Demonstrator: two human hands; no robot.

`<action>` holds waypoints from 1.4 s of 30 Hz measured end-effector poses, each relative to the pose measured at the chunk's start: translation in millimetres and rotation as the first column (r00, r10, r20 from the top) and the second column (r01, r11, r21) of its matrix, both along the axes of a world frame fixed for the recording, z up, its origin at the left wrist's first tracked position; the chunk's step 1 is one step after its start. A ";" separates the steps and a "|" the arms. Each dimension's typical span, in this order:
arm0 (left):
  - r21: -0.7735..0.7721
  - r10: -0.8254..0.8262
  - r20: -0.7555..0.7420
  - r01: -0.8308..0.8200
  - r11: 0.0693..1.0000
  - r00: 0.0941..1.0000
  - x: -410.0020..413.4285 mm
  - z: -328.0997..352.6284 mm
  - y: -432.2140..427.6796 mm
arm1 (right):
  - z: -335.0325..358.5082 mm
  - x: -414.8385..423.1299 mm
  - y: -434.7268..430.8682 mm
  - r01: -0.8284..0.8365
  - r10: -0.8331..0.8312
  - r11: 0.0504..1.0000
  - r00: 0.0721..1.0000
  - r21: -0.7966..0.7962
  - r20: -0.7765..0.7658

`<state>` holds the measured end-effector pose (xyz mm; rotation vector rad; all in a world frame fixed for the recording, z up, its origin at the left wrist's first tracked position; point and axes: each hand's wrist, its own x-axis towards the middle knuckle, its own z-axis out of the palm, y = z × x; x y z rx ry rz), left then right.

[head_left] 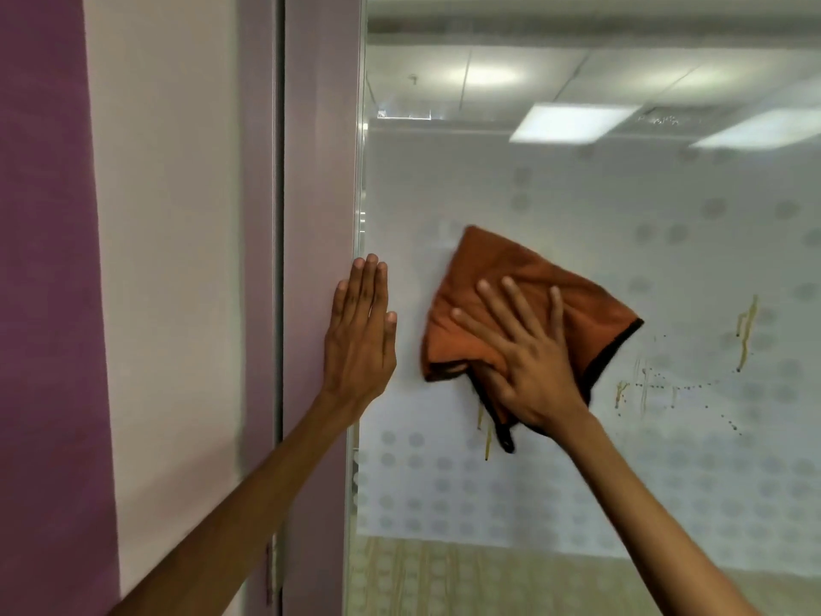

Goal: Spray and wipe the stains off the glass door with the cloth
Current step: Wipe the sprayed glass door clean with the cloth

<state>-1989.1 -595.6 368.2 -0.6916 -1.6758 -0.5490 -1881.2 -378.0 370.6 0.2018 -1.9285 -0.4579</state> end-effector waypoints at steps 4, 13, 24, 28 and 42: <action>0.002 0.028 0.023 -0.028 1.000 0.999 2.2 -14.0 3.2 | 20.4 4.7 18.6 0.007 -0.032 0.974 0.994 -0.227 -0.104; 0.008 0.037 0.024 -0.037 0.999 0.999 1.3 -53.3 6.8 | -62.6 3.9 6.0 -0.043 0.047 0.996 0.998 -0.082 0.046; 0.022 0.022 0.082 -0.024 0.999 0.996 13.2 -87.6 18.8 | -93.7 3.0 -11.3 -0.024 0.033 0.971 0.999 -0.239 0.033; 0.095 0.047 0.075 -0.054 0.994 0.996 11.0 -99.0 23.9 | -89.8 -11.3 -40.0 -0.007 -0.024 0.886 0.998 -0.464 -0.061; 0.052 0.024 0.109 -0.029 0.998 0.994 2.4 -151.5 9.8 | -140.0 -16.8 -50.7 -0.035 -0.008 0.815 0.997 -0.578 -0.071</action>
